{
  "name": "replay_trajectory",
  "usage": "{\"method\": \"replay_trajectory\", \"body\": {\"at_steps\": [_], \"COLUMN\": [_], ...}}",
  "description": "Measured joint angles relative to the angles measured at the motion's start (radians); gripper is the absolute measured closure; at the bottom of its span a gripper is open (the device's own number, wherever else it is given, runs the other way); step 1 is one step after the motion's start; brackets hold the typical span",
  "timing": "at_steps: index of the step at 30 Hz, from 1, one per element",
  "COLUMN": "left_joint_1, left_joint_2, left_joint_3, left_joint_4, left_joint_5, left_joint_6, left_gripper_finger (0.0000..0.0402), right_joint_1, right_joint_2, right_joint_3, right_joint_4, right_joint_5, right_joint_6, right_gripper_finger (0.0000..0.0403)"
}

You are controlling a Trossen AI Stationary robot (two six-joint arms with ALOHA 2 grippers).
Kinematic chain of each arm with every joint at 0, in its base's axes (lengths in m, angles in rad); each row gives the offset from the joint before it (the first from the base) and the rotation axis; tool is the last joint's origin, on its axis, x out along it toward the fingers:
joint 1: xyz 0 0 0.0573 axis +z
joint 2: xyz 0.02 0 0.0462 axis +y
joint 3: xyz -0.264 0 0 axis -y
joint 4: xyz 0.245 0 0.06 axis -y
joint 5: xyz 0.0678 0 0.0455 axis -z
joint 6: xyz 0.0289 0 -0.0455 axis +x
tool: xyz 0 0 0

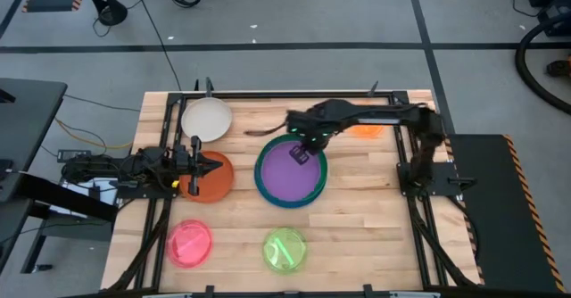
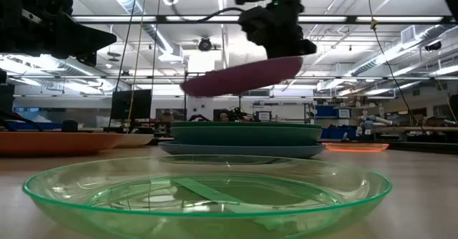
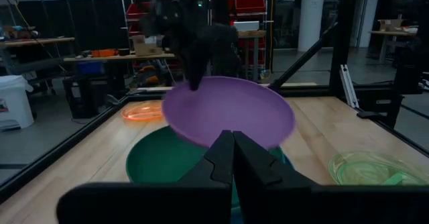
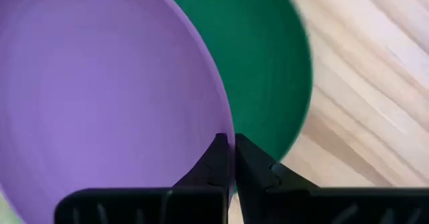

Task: Stack plastic plates
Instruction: Stack the purple plate on top of the green plate

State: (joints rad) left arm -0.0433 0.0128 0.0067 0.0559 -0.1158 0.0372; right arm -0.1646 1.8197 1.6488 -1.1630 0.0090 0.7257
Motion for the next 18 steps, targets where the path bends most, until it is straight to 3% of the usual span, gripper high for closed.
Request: {"method": "replay_trajectory", "body": {"at_steps": [4, 9, 13, 18], "left_joint_1": [0.0, 0.0, 0.0, 0.0], "left_joint_2": [0.0, 0.0, 0.0, 0.0], "left_joint_3": [0.0, 0.0, 0.0, 0.0], "left_joint_4": [0.0, 0.0, 0.0, 0.0], "left_joint_5": [0.0, 0.0, 0.0, 0.0], "left_joint_6": [0.0, 0.0, 0.0, 0.0], "left_gripper_finger": [0.039, 0.039, 0.039, 0.039], "right_joint_1": [-0.041, -0.064, -0.085, -0.099], "right_joint_2": [-0.15, -0.196, -0.186, -0.162], "right_joint_3": [-0.238, -0.449, -0.527, -0.549], "right_joint_4": [0.212, 0.399, 0.533, 0.56], "right_joint_5": [0.006, -0.002, -0.008, -0.017], "right_joint_6": [0.098, 0.169, 0.178, 0.19], "right_gripper_finger": [0.039, 0.039, 0.0389, 0.0386]}}
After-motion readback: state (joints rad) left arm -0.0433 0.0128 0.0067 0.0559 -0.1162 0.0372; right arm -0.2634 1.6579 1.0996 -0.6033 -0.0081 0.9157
